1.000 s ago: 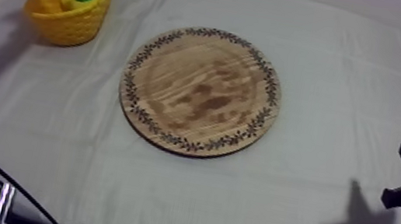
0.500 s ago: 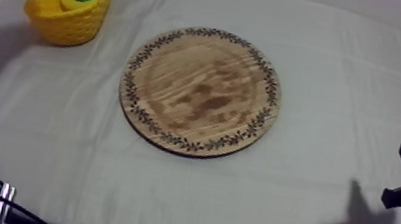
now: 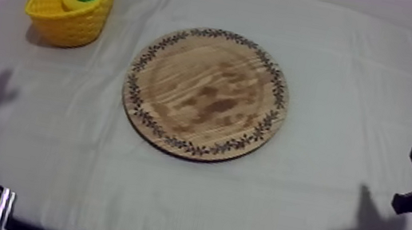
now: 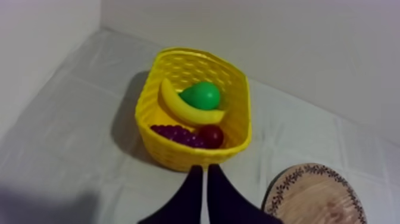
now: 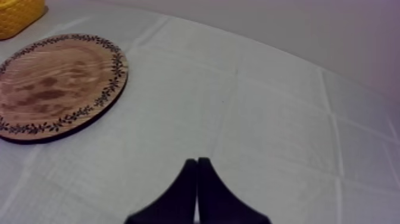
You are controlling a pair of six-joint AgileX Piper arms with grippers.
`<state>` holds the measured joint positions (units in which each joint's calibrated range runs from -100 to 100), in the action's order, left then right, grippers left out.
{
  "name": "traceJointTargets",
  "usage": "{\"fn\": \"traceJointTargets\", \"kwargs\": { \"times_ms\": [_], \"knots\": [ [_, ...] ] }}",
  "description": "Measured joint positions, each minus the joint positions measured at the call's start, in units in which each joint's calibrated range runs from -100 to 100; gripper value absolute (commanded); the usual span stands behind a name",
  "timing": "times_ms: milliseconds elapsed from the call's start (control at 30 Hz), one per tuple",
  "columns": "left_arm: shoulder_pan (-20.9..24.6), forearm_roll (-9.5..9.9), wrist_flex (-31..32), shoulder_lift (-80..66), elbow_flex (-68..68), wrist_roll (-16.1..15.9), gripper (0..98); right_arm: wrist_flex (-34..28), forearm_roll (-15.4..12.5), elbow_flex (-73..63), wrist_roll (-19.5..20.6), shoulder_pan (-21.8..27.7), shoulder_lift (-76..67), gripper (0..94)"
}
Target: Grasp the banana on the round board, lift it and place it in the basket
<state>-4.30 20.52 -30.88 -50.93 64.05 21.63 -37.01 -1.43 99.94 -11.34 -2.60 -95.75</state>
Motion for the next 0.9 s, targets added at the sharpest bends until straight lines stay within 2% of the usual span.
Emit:
{"fn": "traceJointTargets", "kwargs": {
  "times_ms": [300,500,633,833,900],
  "knots": [
    [2.37,-1.07,2.19,-23.41,18.82,-1.88,0.1,0.00,0.00,0.00,0.00,0.00,0.00,0.3],
    [5.00,-5.05,2.54,-34.82,27.35,-5.90,0.1,0.00,0.00,0.00,0.00,0.00,0.00,0.3],
    [5.93,-6.38,2.98,-38.56,30.84,-8.13,0.1,0.00,0.00,0.00,0.00,0.00,0.00,0.3],
    [5.67,-8.31,0.32,-42.45,32.77,-10.09,0.1,0.00,0.00,0.00,0.00,0.00,0.00,0.3],
    [5.82,-9.77,-1.30,-43.74,33.17,-11.24,0.1,0.00,0.00,0.00,0.00,0.00,0.00,0.3]
  ]
}}
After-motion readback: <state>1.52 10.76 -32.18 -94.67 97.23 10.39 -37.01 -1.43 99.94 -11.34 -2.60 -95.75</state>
